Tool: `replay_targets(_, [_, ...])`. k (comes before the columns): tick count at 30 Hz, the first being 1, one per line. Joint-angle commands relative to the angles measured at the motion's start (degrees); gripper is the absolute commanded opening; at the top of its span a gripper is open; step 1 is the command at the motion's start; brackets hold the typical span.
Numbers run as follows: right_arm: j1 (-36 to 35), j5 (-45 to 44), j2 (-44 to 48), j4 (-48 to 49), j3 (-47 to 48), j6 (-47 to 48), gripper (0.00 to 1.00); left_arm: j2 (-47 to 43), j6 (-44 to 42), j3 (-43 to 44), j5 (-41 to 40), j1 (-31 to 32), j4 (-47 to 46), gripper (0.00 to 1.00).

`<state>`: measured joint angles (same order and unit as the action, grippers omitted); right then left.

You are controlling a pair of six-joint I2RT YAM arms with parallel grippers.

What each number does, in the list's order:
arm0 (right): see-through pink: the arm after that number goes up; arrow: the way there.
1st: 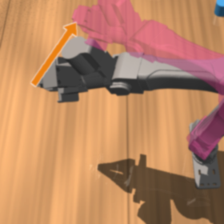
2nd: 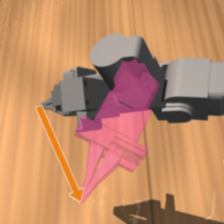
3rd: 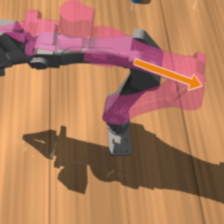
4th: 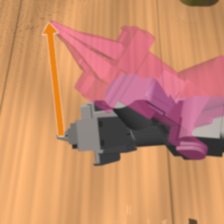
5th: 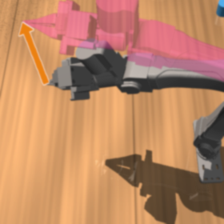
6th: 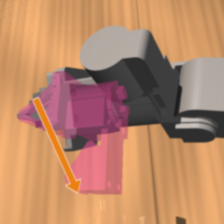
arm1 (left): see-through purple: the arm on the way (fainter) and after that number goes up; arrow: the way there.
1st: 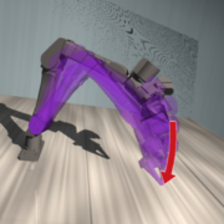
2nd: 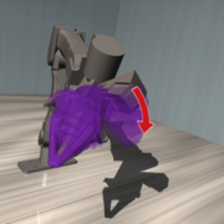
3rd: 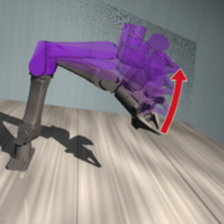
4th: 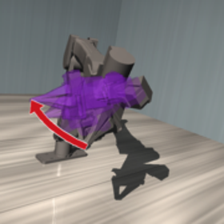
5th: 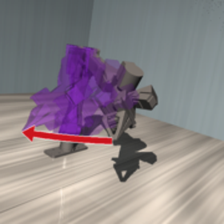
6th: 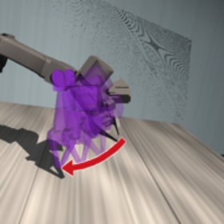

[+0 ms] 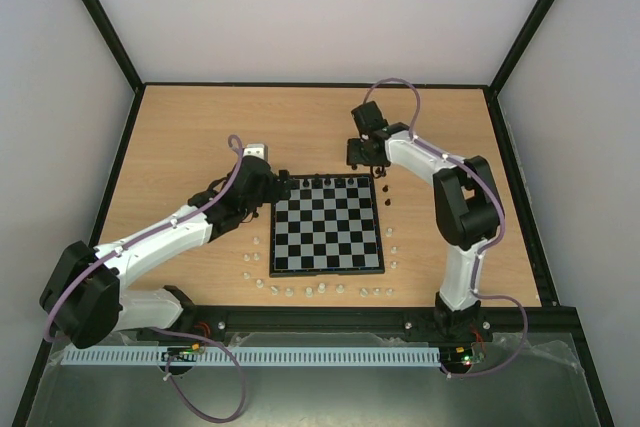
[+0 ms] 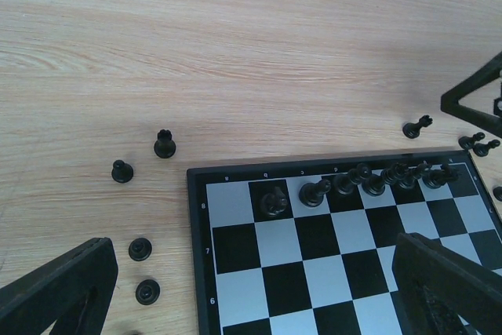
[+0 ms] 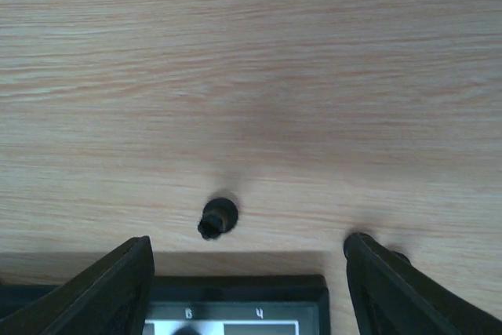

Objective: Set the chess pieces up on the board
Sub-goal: Pick up the chess piece at the center of the board.

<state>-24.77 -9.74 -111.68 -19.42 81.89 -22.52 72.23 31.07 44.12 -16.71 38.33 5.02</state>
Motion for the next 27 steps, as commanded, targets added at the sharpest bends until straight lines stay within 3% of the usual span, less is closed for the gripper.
replay_targets(1, [0.18,-2.7,5.34,-1.48,-3.7,-0.21,0.7,-0.55,-0.22,-0.69,0.04,-0.27,-0.75,0.99])
replay_targets(8, [2.62,-0.18,7.82,0.48,-8.78,-0.46,0.7,-0.42,-0.15,-0.81,0.45,-0.27,-1.31,0.99])
replay_targets(18, [2.67,7.83,3.59,0.96,-2.95,0.22,0.64,-0.51,-0.34,-0.63,-0.04,-0.27,-1.04,0.99])
replay_targets(27, [0.81,5.96,-2.3,-0.36,1.64,0.35,0.58,-0.74,-0.4,-0.66,0.41,-0.35,-1.02,0.99])
